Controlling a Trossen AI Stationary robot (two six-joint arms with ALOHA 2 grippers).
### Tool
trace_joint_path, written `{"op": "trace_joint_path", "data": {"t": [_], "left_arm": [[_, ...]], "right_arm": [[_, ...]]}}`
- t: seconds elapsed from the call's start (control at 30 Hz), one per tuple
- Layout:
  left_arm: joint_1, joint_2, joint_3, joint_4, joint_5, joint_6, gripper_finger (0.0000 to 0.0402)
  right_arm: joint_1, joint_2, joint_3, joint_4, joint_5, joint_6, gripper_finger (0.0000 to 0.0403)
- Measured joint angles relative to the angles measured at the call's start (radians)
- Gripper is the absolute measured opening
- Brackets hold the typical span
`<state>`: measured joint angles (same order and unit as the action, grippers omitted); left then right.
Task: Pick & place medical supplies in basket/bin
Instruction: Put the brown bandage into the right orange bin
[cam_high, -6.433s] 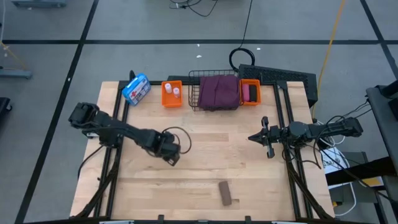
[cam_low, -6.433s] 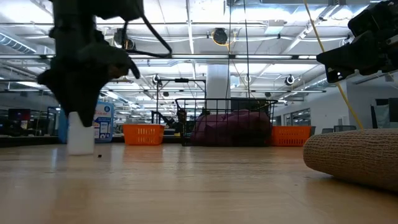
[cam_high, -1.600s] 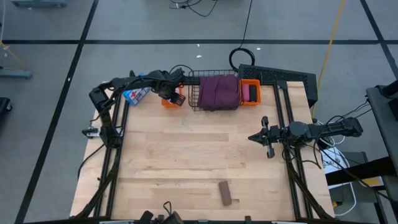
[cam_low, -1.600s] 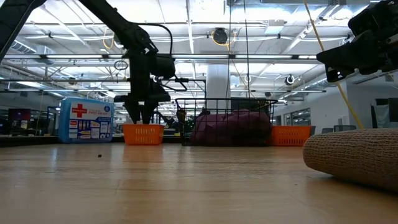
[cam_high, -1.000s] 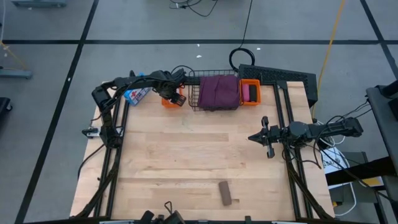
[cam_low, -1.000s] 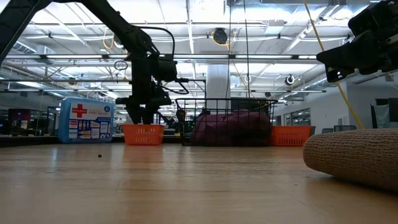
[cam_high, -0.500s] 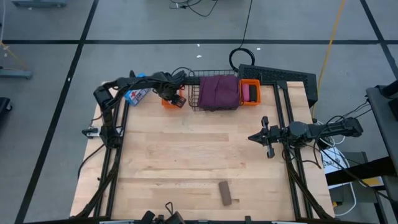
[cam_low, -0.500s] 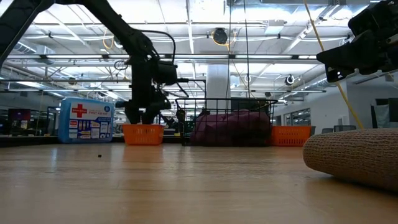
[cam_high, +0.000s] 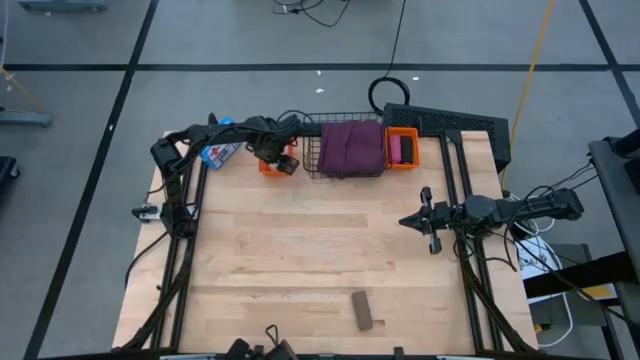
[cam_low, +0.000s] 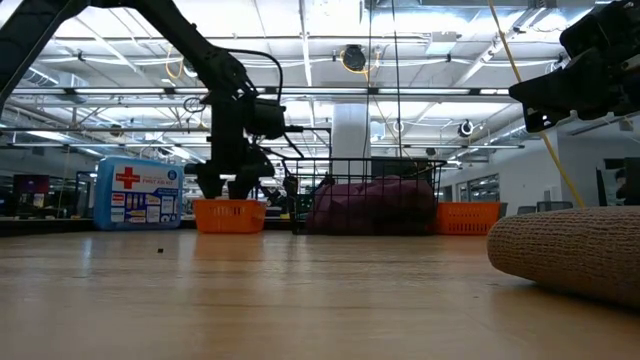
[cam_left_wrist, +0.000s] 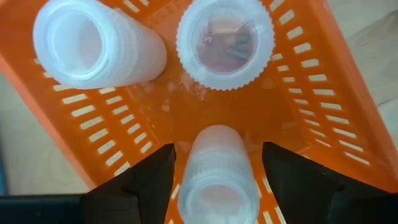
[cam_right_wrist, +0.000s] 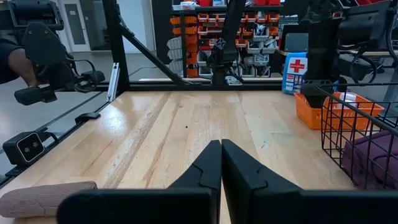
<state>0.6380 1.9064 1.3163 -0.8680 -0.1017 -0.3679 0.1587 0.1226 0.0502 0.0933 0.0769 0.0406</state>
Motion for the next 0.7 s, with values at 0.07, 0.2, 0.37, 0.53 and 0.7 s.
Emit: {"op": "trace_joint_path", "data": {"t": [0.07, 0.2, 0.37, 0.53, 0.7], "left_arm": [[0.0, 0.0, 0.0, 0.0, 0.0, 0.004, 0.025], [0.0, 0.0, 0.001, 0.0, 0.0, 0.008, 0.025], [0.0, -0.001, 0.002, 0.0, 0.0, 0.007, 0.0251], [0.0, -0.021, 0.002, -0.004, -0.001, 0.007, 0.0251], [0.001, -0.08, 0.002, -0.004, -0.001, 0.006, 0.0251]], "right_arm": [[0.0, 0.0, 0.0, 0.0, 0.0, 0.0, 0.0], [0.0, 0.0, 0.0, 0.0, 0.0, 0.0, 0.0], [0.0, 0.0, 0.0, 0.0, 0.0, 0.0, 0.0], [0.0, 0.0, 0.0, 0.0, 0.0, 0.0, 0.0], [0.0, 0.0, 0.0, 0.0, 0.0, 0.0, 0.0]]}}
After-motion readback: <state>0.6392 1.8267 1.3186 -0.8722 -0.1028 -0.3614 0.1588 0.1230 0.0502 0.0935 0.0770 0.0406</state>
